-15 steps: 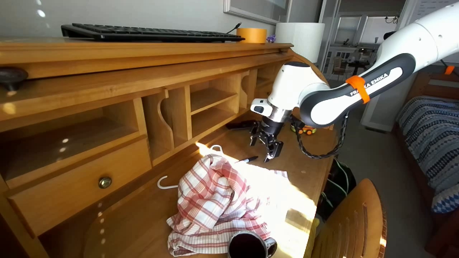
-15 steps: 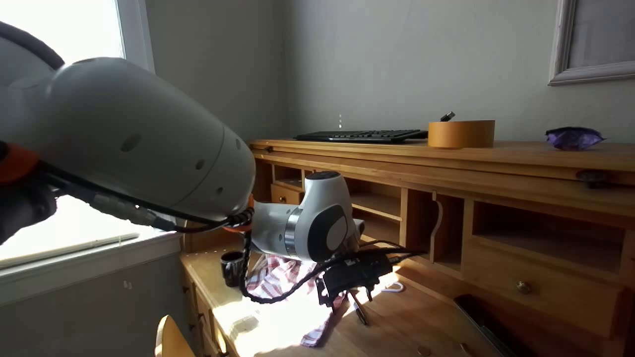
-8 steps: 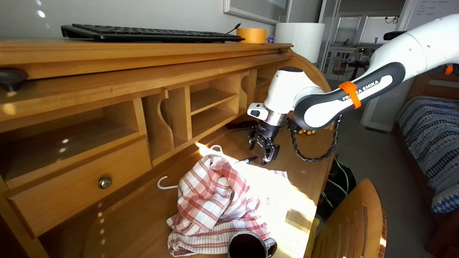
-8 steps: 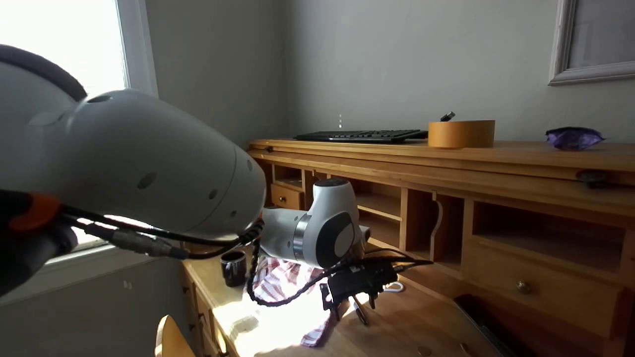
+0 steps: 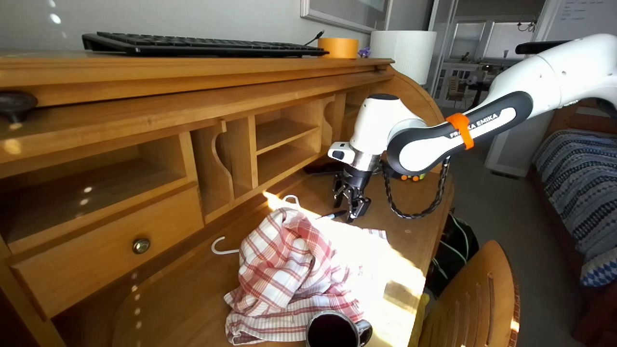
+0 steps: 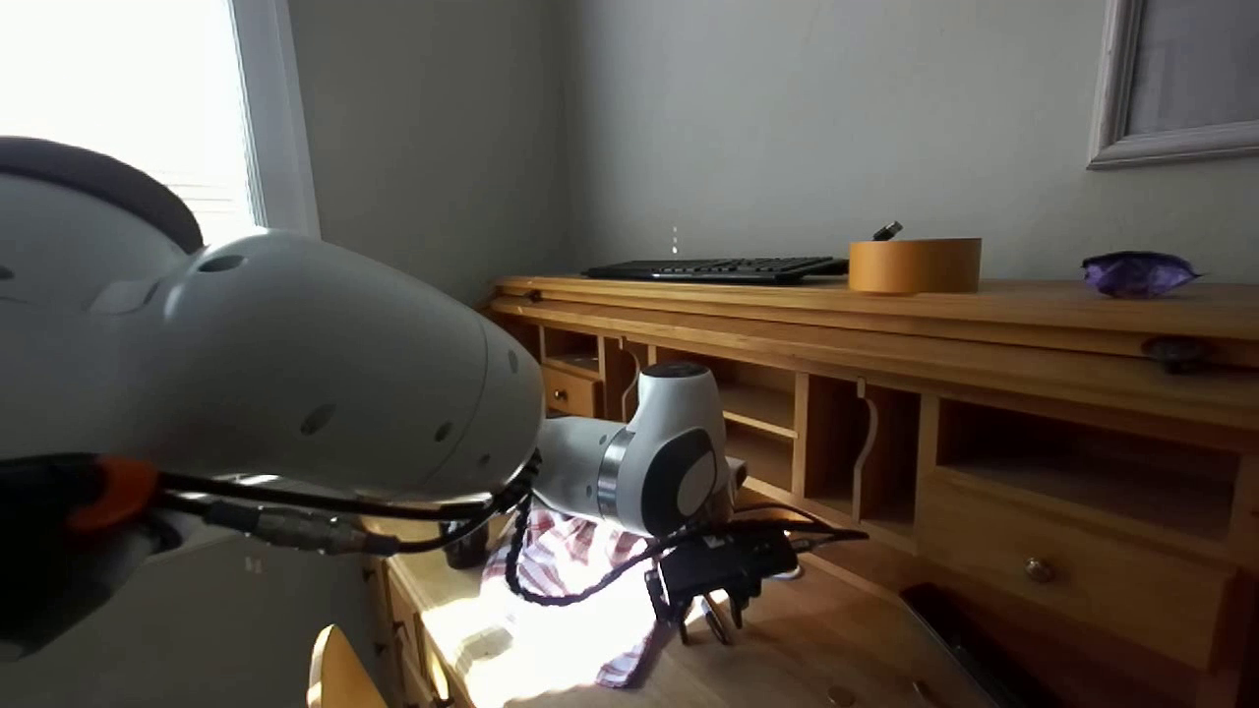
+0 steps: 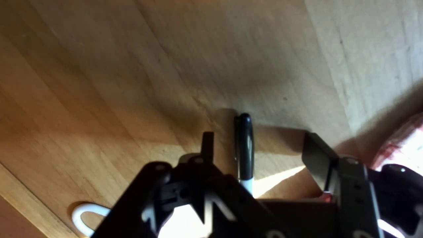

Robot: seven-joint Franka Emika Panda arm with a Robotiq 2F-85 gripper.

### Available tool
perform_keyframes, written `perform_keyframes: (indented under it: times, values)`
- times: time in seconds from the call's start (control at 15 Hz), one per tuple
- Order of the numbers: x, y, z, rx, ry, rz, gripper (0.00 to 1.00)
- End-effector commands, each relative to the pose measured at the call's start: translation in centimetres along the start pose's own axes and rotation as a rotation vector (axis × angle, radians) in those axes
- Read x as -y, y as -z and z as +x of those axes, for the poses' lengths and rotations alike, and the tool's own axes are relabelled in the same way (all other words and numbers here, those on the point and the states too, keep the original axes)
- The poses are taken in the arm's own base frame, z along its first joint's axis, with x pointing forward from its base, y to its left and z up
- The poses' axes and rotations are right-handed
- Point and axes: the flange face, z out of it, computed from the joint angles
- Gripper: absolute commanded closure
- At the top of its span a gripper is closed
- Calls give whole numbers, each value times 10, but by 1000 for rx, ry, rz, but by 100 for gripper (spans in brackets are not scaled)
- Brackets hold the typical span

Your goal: Pick up the marker and put it in the cup

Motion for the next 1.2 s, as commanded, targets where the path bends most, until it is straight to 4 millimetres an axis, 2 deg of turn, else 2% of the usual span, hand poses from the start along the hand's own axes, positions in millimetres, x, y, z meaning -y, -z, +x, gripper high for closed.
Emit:
perform_keyframes:
  times: [0.0, 0.33, 0.47, 0.53, 0.6, 0.67, 0.87, 1.0, 1.13]
  values:
    - [-6, -9, 3, 13, -20, 16, 56]
    - [-7, -6, 8, 5, -24, 38, 72]
    - [-6, -5, 8, 6, -26, 51, 85]
    - [-6, -3, 8, 5, -26, 55, 99]
    - [-5, -2, 8, 8, -27, 54, 100]
    - [-4, 2, 8, 18, -26, 50, 96]
    - [-2, 31, 5, 55, 8, -9, 96]
    - [-1, 50, -5, 115, 46, -97, 96]
    - [4, 64, -23, 197, 85, -140, 96]
